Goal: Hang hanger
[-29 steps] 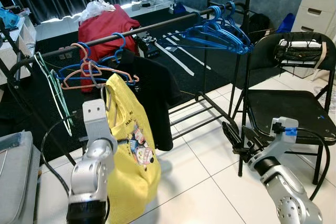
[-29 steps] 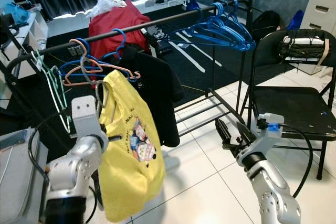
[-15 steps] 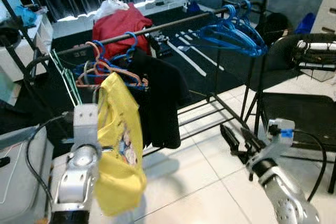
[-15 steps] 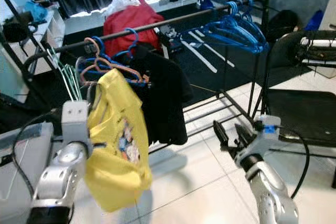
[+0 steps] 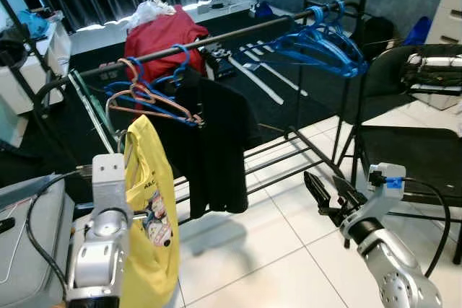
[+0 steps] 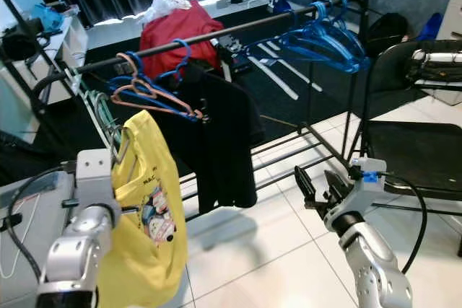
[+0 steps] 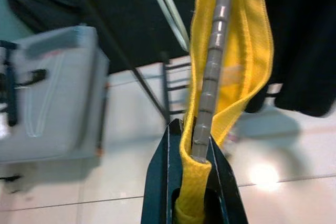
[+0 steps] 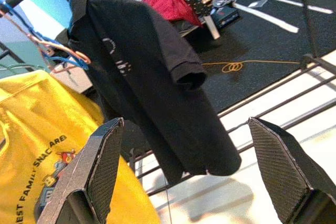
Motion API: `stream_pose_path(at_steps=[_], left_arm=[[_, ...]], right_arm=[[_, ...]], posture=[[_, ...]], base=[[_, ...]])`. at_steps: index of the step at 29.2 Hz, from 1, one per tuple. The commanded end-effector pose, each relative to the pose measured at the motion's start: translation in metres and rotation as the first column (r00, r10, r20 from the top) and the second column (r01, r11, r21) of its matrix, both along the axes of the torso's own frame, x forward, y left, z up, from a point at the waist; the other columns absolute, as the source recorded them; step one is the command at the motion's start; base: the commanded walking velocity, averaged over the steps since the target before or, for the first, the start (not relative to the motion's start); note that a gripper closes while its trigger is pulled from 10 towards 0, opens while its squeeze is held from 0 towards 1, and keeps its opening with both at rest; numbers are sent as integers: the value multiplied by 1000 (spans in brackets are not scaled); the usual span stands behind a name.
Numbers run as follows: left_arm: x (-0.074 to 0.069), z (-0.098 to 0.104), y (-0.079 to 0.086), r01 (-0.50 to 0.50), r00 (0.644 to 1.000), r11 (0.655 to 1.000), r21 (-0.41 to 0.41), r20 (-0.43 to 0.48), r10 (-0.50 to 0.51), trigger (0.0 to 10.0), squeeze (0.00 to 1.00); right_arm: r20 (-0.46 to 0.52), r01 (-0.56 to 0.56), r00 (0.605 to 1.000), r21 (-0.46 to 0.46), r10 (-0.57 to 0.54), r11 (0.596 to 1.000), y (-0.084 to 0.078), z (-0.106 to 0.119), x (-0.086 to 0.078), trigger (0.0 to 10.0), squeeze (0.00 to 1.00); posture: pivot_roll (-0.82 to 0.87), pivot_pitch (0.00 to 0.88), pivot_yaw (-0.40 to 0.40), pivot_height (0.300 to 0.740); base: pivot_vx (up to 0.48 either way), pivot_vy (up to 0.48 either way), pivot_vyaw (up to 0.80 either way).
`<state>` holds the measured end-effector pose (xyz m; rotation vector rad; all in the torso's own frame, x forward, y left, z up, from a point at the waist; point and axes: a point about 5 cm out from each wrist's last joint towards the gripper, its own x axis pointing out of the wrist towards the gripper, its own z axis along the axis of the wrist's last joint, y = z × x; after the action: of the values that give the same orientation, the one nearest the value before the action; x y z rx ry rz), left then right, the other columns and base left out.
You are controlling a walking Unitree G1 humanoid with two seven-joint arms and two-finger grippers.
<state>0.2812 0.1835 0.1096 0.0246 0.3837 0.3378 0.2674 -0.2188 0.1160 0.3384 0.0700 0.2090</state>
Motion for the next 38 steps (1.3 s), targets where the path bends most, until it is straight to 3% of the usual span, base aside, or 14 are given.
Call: stream_pose_path(at_steps=[1,13,20,30,38], left_arm=[[-1,4,-1,11,999,999,-31,52,-9,10000,0],[-3,3,-9,73,995,995,-72,70,-68,10000,0],[-3,3,-9,41,997,996,-85,70,-36,10000,0],[-3,3,-6,33,997,996,-83,65,-27,10000,0],[3,9,-14,126,988,984,-129,105,-113,10000,0]], right_arm=[[-10,-16,1000,2,16,1000,4,-4,0,10000,0],[-12,-20,1000,5,20,1000,3,-5,1,10000,0],[-20,-52,998,-45,52,998,6,-6,1,10000,0],[-20,-44,999,-17,44,999,6,-6,0,10000,0],[-19,-35,999,-13,35,999,5,-6,0,10000,0]], posture=[[-134,0,127,740],[-139,0,125,740],[-139,0,121,740],[-139,0,122,740],[-139,0,124,740]], base=[[0,0,756],[0,-354,0],[0,-132,714],[0,0,591],[0,-290,0]])
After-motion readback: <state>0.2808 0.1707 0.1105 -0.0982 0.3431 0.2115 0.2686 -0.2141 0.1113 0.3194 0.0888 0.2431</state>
